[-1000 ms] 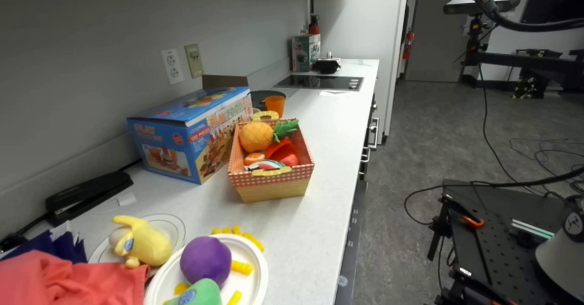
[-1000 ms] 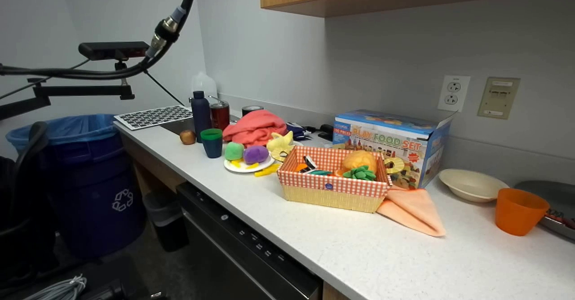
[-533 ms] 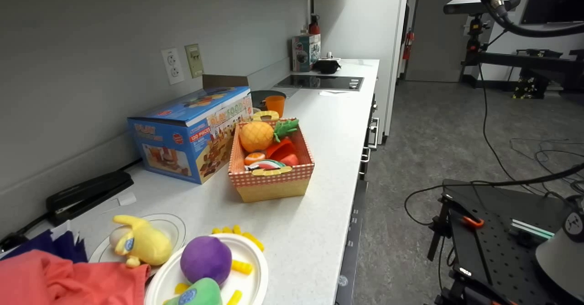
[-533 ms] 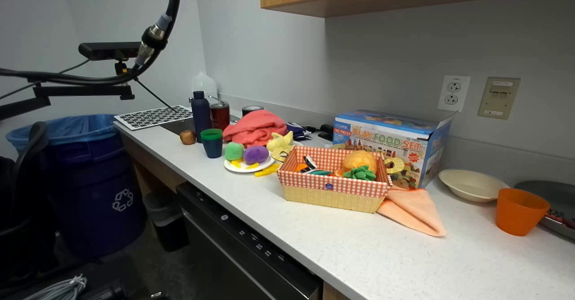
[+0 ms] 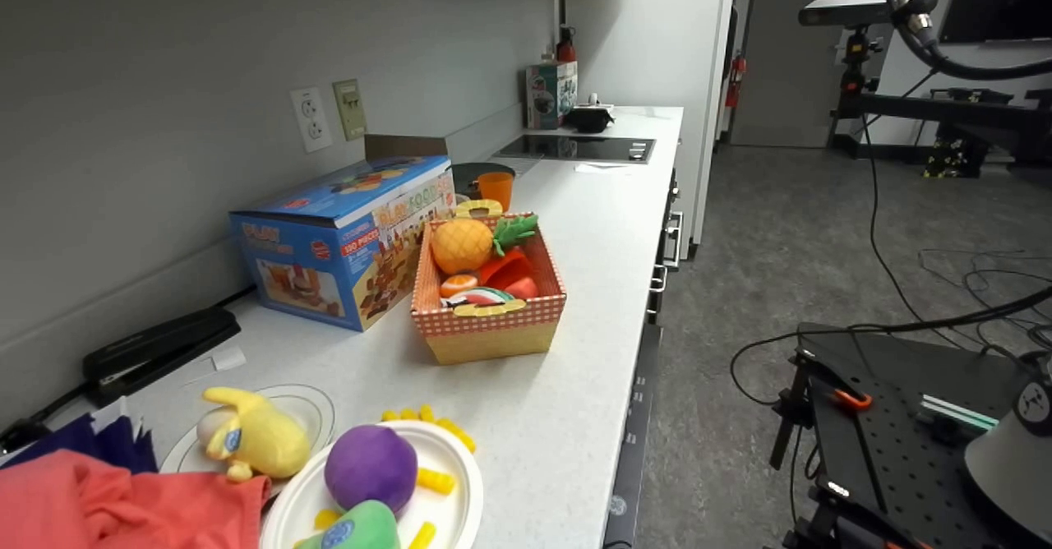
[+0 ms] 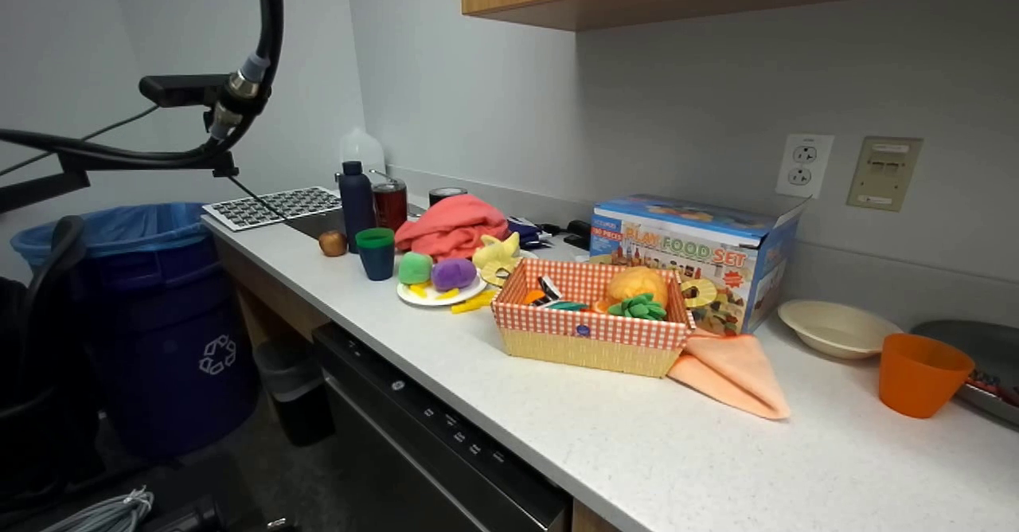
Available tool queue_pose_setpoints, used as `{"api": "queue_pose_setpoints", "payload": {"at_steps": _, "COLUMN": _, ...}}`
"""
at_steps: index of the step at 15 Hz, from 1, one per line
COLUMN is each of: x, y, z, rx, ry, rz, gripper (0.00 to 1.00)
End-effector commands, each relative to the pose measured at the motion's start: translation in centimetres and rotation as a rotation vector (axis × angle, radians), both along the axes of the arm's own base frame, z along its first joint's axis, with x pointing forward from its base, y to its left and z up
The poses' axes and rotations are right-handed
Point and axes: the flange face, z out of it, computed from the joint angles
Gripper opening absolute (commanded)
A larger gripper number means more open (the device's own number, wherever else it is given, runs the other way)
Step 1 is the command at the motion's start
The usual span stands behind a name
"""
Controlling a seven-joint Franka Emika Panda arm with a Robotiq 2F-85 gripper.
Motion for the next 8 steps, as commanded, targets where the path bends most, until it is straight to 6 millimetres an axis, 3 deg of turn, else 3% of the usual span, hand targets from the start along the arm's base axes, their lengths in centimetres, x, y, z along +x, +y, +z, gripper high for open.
{"api": "queue_pose_setpoints", "payload": {"at_steps": 1, "x": -6.5, "y": -4.1, "z": 0.6, "rx": -0.04, "ry": 0.001, "rz": -0.141, "gripper": 1.0}}
{"api": "queue_pose_setpoints", "payload": {"at_steps": 8, "x": -10.5, "y": -5.0, "z": 0.1, "rx": -0.059, "ry": -0.077, "rz": -0.124, "gripper": 1.0}}
